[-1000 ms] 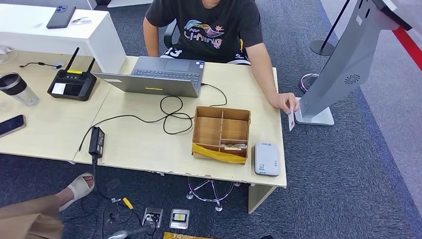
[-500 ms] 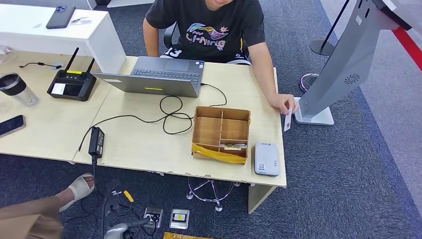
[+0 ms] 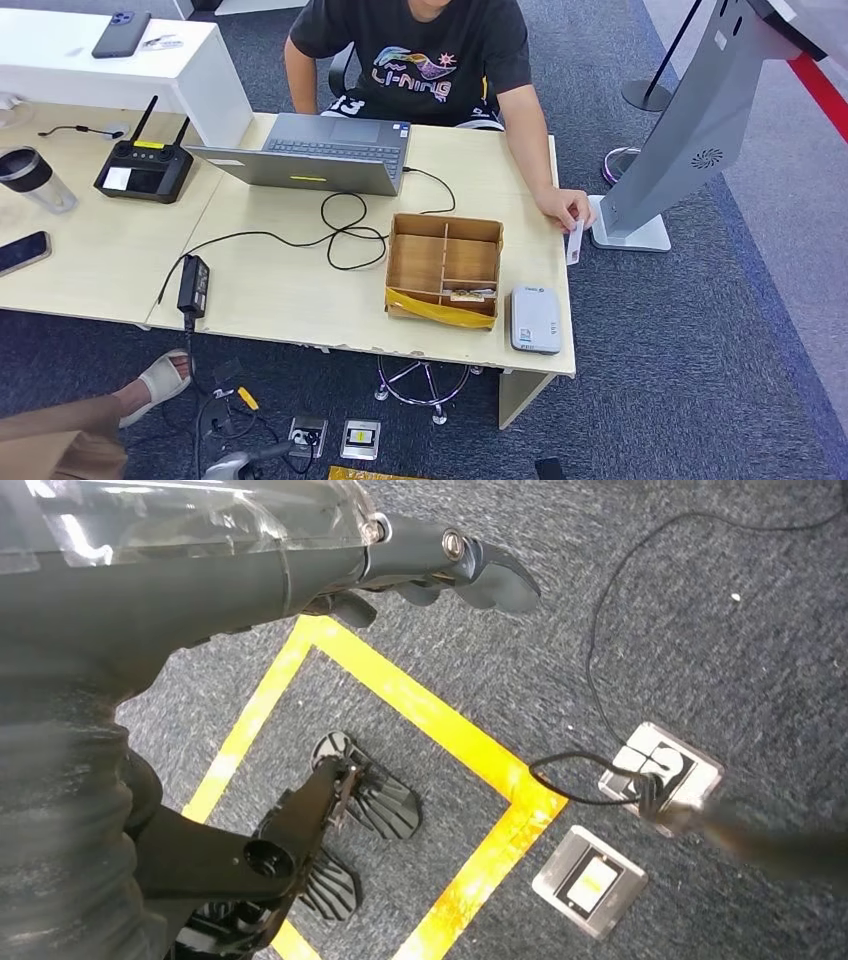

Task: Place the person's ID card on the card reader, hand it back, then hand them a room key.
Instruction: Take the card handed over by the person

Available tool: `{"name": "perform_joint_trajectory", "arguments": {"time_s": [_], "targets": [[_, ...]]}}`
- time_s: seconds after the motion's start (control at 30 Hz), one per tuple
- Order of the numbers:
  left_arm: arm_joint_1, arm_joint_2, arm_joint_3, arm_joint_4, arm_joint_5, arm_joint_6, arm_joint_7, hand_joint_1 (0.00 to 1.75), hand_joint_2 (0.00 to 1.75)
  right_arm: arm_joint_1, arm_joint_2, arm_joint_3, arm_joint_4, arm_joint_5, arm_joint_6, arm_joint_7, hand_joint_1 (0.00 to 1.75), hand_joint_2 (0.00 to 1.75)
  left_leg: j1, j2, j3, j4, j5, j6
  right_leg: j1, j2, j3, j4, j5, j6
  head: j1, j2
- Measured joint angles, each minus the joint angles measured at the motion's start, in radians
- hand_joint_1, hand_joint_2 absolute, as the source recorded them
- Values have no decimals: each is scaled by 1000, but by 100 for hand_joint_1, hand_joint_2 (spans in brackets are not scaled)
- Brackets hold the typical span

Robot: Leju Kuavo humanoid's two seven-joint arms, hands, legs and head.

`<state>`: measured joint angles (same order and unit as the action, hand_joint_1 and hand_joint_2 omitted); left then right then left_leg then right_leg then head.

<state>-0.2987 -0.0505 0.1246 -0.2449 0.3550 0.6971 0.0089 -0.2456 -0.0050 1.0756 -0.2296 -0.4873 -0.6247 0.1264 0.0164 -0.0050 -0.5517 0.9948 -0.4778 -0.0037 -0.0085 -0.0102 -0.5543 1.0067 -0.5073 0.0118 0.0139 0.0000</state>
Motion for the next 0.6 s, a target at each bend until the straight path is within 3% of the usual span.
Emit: {"name": "perform_joint_trajectory", "arguments": {"time_s": [0.37,0.6], "targets": [[19,21,-3,-1,36,-1,-5,0,175,-142,-5,-79,-35,-2,-65,-228,0,175,0,0,0,0,0,0,0,0,0,0,1,0,0,0],[17,22,-33,-4,41,0,22,0,175,-216,-12,-173,-60,139,-72,-347,0,175,0,0,0,0,1,0,0,0,0,0,1,0,0,0]]}}
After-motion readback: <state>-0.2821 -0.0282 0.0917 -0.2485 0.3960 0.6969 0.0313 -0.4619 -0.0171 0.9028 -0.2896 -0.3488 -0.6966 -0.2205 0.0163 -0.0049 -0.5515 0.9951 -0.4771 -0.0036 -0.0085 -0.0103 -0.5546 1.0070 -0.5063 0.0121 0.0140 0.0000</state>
